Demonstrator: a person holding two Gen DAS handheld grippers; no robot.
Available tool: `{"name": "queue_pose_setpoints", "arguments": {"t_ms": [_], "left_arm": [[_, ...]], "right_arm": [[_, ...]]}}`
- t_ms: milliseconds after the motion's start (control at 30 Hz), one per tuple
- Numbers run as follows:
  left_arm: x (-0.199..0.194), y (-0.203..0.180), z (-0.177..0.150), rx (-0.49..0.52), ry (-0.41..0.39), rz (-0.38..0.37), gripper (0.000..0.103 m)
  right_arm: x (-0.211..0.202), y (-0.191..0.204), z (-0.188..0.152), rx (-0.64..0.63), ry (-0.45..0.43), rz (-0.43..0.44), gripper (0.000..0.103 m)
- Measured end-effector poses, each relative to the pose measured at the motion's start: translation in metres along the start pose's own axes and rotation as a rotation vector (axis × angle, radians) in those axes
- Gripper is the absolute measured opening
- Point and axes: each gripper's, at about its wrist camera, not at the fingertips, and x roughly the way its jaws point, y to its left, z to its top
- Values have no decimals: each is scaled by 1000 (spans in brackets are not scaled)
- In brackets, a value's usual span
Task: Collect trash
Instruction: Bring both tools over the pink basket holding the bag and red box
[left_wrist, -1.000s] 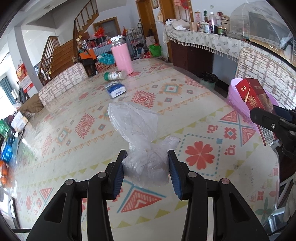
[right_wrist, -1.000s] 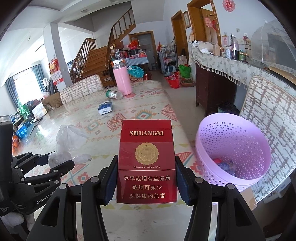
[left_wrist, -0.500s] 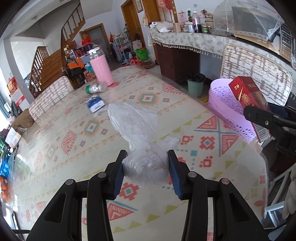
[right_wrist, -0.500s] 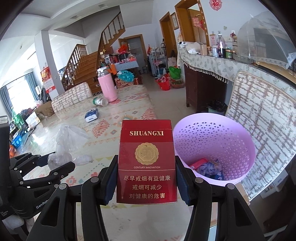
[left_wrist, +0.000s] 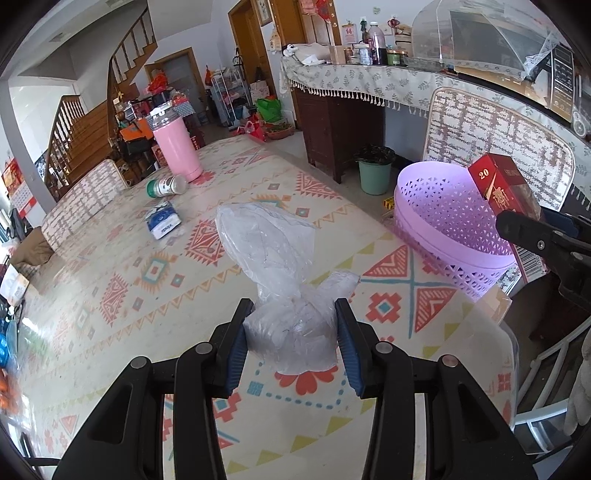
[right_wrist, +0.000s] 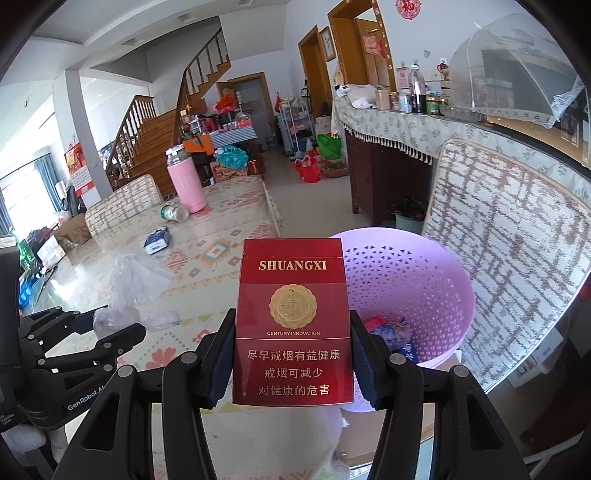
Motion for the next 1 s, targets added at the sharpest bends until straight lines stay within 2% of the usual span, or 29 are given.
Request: {"name": "queue_pose_setpoints", "arguments": {"t_ms": [467,1000], "left_arm": [[6,-15,17,26,-16,-10,43],[15,-26,19,29,0,-24,43]], "right_arm": [[-4,-20,12,7,-18,-35,60],[1,-31,12,21,-5,-31,60]]}}
